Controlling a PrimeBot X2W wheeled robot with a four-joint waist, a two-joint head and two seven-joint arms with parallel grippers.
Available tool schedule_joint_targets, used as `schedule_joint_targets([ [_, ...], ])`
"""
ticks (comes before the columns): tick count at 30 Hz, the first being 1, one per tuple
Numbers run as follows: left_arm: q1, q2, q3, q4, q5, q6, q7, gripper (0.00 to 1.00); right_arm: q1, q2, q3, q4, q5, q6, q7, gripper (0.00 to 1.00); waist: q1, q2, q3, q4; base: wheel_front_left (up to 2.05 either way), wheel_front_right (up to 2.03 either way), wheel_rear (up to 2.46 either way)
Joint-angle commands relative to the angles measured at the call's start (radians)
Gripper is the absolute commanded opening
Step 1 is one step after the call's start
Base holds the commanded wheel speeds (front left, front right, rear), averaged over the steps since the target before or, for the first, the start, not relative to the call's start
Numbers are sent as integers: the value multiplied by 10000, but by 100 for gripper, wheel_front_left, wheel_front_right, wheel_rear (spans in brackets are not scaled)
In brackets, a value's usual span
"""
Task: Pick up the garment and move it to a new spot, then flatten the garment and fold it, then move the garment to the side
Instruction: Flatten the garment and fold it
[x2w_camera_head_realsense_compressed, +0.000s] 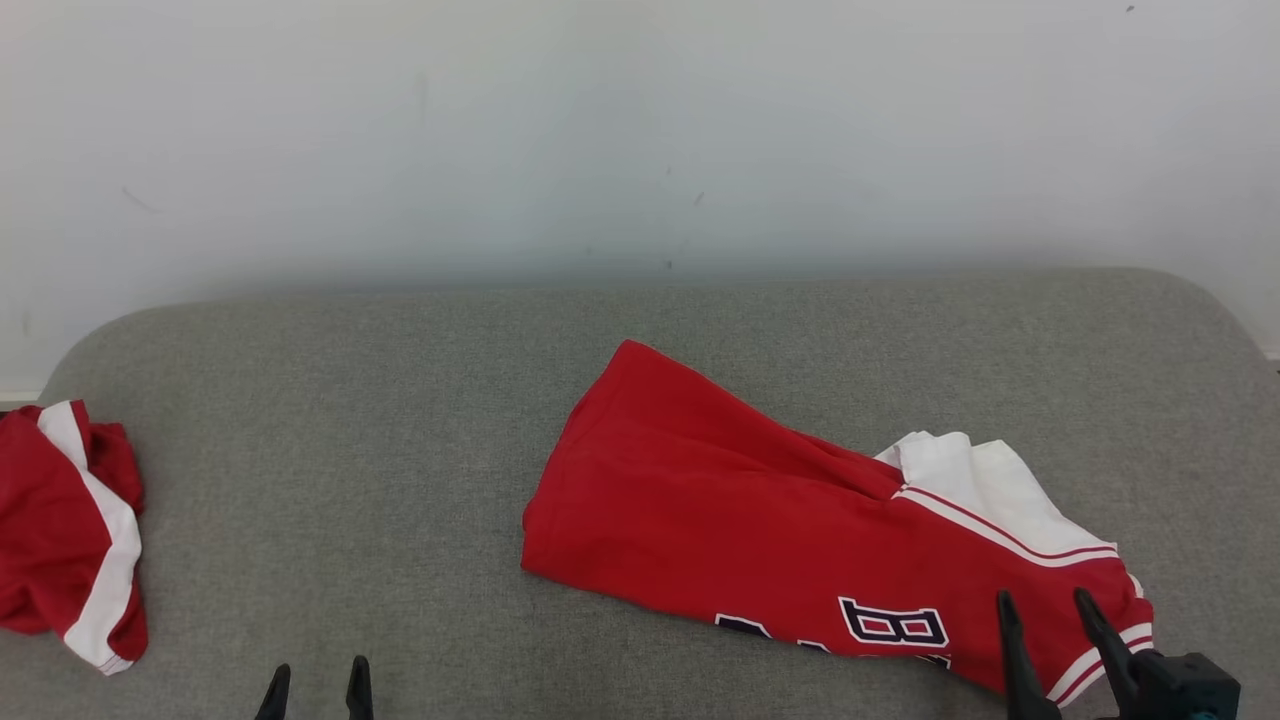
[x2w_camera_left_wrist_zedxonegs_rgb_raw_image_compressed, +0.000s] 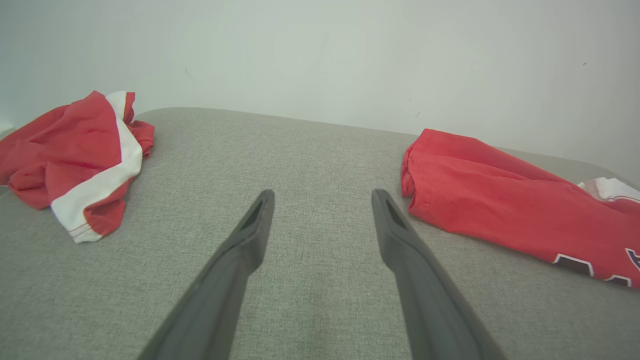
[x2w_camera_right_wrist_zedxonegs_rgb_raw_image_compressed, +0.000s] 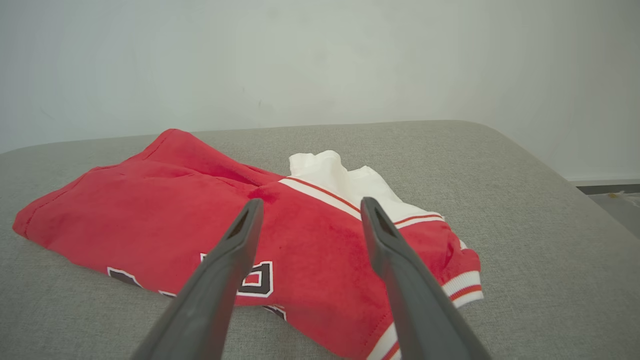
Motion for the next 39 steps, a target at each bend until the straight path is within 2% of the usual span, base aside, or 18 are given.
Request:
schedule_joint_targets([
  [1, -54, 19, 12, 5, 25, 20, -33, 100, 10, 28, 6, -20, 15, 5, 18, 100, -1, -1, 0, -9, 0, 0, 0],
  [11, -365, 89, -83, 82, -78, 20, -33, 100, -145, 45, 77, 16, 57, 5, 61, 100, -1, -1, 116, -158, 0, 0, 0],
  [17, -1364, 477, -960, 1070, -656, 20, 98, 100, -382, -25, 176, -80, 31, 5, 183, 100, -1, -1, 316, -357, 0, 0, 0],
  [24, -3591, 1047, -2188, 2433, -2077, 20, 1839, 100, -881, -180, 526, -106, 9, 5, 318, 100, -1, -1, 880, -874, 0, 0, 0],
  [32, -5845, 1004, -2250, 4034, -3568, 20, 3527, 100, -1915, -319, 1224, 32, 79, 5, 273, 100, -1, -1, 1733, -1811, 0, 0, 0],
  [39, -6903, 1289, -2306, 5006, -3989, 33, 4321, 100, -2249, -174, 1581, 327, 141, 5, 35, 100, -1, -1, 2237, -2548, 0, 0, 0],
])
